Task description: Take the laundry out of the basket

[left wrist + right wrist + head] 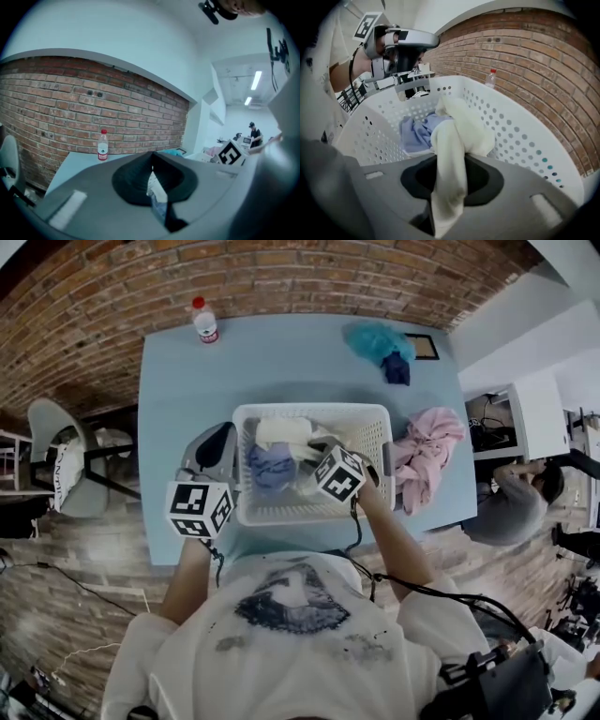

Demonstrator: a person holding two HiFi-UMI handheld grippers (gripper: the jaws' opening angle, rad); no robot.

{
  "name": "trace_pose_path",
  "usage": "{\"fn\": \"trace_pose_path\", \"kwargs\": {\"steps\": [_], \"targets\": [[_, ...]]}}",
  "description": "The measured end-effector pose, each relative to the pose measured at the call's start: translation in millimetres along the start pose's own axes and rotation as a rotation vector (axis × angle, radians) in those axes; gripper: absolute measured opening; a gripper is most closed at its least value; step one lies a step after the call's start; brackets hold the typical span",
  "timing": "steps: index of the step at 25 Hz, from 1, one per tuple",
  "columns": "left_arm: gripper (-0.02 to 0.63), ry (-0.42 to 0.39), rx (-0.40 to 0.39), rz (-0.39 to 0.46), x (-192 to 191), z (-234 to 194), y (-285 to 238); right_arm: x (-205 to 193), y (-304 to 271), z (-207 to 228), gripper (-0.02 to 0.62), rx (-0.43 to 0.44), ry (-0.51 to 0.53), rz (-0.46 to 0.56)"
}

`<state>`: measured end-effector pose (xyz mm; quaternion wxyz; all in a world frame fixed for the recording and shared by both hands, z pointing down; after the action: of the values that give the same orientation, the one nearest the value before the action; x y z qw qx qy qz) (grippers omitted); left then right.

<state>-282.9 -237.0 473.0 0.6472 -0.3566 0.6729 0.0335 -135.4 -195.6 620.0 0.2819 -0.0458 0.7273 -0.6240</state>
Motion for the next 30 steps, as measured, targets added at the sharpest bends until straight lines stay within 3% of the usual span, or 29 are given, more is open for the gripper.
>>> {"fn": "trace_pose_path", "kwargs": {"steps": [8, 16, 30], "targets": [[-0.009, -0.032, 0.011, 0.019, 2, 13, 13, 9, 52, 12, 0.120, -0.047, -0.202, 0.214], [-0.008, -0.081, 0.018, 0.060, 18, 28, 26, 11, 131, 28, 0.120, -0.176, -0.426, 0.446], [-0.009, -0.157, 0.031, 0.156, 59, 52, 45, 15, 240, 39, 0.118, -0.407, -0.552, 0.708]]}}
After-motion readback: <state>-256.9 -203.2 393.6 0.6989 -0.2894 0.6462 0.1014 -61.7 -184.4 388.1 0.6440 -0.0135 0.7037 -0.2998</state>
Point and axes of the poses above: the fingertips, and each gripper's own axes: y backward along the fingers, z to its right, x out of its top, the point moved 1 cm from there along y, backward along the fingers, and after that the axes turned 10 degrees about -z, right-handed, at the moved point
